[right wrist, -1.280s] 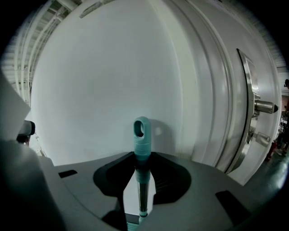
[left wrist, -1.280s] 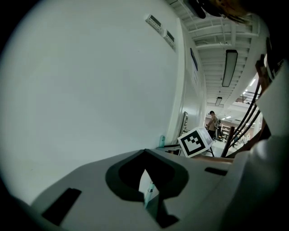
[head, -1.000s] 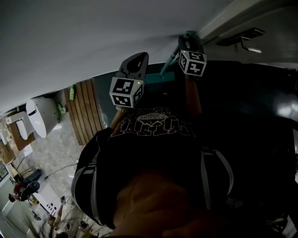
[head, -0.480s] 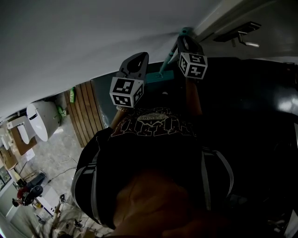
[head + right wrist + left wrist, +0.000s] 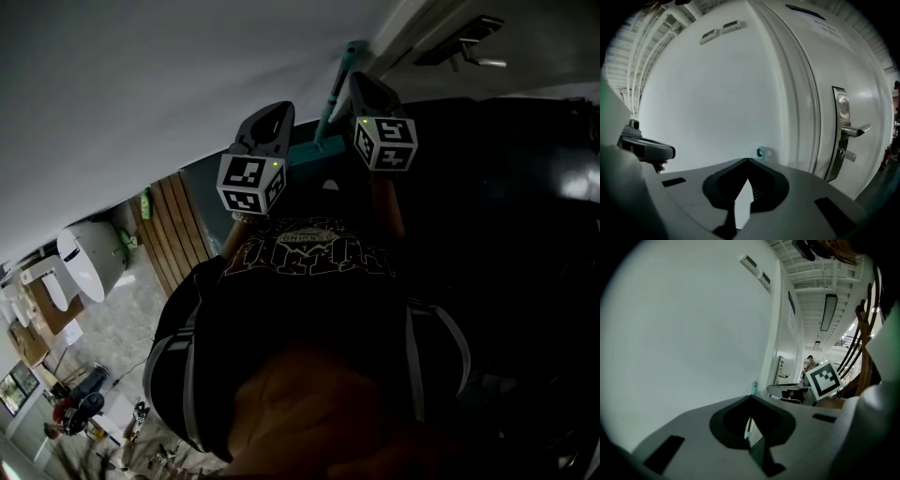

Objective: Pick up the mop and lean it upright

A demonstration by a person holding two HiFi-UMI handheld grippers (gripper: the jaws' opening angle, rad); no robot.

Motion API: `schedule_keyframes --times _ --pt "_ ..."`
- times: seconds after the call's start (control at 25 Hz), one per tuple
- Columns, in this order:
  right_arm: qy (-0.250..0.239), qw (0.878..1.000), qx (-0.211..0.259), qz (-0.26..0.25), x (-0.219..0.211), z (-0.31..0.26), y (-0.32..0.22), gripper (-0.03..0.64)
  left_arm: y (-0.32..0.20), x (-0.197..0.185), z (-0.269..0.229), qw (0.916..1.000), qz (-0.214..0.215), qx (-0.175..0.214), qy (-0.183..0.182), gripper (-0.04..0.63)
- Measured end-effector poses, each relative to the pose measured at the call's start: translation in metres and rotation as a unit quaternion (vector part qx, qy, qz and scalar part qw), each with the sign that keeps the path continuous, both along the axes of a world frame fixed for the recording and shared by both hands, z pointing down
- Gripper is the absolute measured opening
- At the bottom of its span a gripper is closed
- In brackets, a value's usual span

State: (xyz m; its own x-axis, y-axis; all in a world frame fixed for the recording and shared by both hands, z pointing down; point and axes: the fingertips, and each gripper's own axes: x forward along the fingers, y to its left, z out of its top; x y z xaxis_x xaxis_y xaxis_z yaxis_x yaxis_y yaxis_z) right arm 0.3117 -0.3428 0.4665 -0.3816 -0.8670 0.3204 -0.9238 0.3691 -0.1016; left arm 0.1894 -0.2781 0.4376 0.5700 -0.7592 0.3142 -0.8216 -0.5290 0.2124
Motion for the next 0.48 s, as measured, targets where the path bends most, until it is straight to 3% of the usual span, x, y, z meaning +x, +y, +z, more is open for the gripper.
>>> schedule_keyframes --times 0.48 --pt "-0.019 1.000 0.001 -0.014 -0.011 -0.030 0.070 0.018 0.017 0.023 0.001 0.9992 0.039 -0.004 0.000 0.044"
